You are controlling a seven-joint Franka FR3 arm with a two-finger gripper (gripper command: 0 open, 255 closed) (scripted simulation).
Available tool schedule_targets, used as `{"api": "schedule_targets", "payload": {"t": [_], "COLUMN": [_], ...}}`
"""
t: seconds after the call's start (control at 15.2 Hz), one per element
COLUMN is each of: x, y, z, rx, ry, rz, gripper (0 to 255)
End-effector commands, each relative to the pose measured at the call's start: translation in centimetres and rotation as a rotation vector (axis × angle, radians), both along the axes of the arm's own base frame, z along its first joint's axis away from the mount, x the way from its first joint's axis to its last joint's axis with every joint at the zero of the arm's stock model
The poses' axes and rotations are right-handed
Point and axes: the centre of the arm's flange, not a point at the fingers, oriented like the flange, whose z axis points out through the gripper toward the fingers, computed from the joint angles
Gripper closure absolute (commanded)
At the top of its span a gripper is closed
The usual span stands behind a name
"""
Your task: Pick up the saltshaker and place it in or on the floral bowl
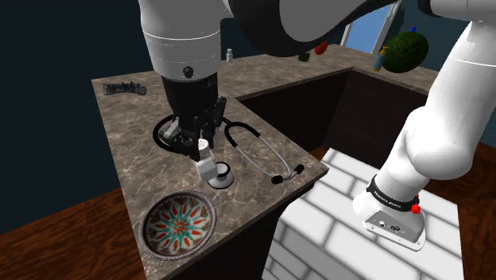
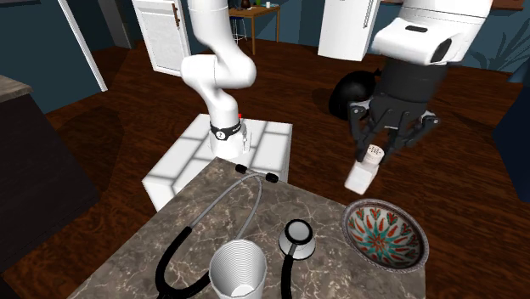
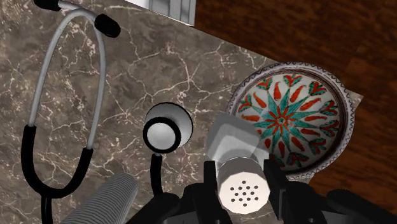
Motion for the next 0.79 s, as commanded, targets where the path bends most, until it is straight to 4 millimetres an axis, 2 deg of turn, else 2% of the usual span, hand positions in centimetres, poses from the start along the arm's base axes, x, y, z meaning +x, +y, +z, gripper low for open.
{"api": "schedule_targets", "payload": {"t": [0.0,0.13,0.2,0.73], "x": [0.5,1.1,1.6,1.6], "y": [2.7,5.2,7.2,7.2], "z": [0.3,0.7,1.0,-3.2], "rx": [0.001,0.001,0.001,0.001], "ry": [-0.001,-0.001,-0.001,-0.001], "rz": [-0.003,-0.003,-0.003,-0.003], "gripper": [255,255,255,255]}}
